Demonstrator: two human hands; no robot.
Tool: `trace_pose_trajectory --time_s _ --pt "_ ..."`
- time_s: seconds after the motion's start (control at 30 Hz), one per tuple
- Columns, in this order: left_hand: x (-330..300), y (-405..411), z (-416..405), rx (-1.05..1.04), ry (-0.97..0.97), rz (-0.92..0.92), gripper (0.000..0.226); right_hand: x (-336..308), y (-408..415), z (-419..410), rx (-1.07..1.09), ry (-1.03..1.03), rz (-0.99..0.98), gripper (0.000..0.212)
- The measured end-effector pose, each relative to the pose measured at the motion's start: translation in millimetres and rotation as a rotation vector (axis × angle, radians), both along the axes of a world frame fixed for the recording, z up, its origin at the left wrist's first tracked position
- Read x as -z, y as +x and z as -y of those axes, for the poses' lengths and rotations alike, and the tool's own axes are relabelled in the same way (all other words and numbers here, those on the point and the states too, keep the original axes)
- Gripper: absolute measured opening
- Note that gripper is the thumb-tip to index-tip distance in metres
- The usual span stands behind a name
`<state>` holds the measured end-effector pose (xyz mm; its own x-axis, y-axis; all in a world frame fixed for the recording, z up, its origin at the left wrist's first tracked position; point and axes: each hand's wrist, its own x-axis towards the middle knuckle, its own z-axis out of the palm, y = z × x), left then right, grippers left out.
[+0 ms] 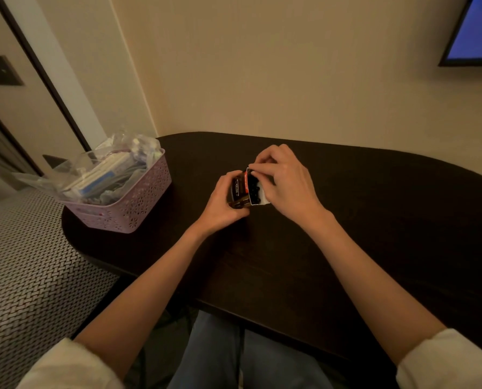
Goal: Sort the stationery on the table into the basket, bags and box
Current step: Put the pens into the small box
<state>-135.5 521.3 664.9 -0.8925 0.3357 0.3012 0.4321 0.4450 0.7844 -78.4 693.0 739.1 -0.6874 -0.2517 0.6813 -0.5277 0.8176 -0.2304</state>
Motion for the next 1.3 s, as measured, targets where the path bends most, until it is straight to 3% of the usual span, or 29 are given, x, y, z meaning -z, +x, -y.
trace_pose_trajectory --time_s 0.2,0.53,0.67,0.93,1.3 --pt "-4 2 -1 0.0 -0.007 0.023 0.077 -9 -6 5 0.09 -0.076 0.043 0.009" --pt "-6 2 1 -0.05 0.066 0.081 0.075 -13 -4 1 -0.01 0.071 0.169 0.025" --pt "-11 4 0 -0.109 0.153 0.123 0.071 -10 -5 -2 -0.055 -0.098 0.163 0.025" --pt "-17 19 5 -0.221 0.288 0.286 0.066 -18 -22 10 -0.042 -0.383 0.376 0.048" --pt "-35 43 26 -0.255 -0.014 0.207 0.079 -24 -28 25 -0.205 -0.523 0.529 0.044"
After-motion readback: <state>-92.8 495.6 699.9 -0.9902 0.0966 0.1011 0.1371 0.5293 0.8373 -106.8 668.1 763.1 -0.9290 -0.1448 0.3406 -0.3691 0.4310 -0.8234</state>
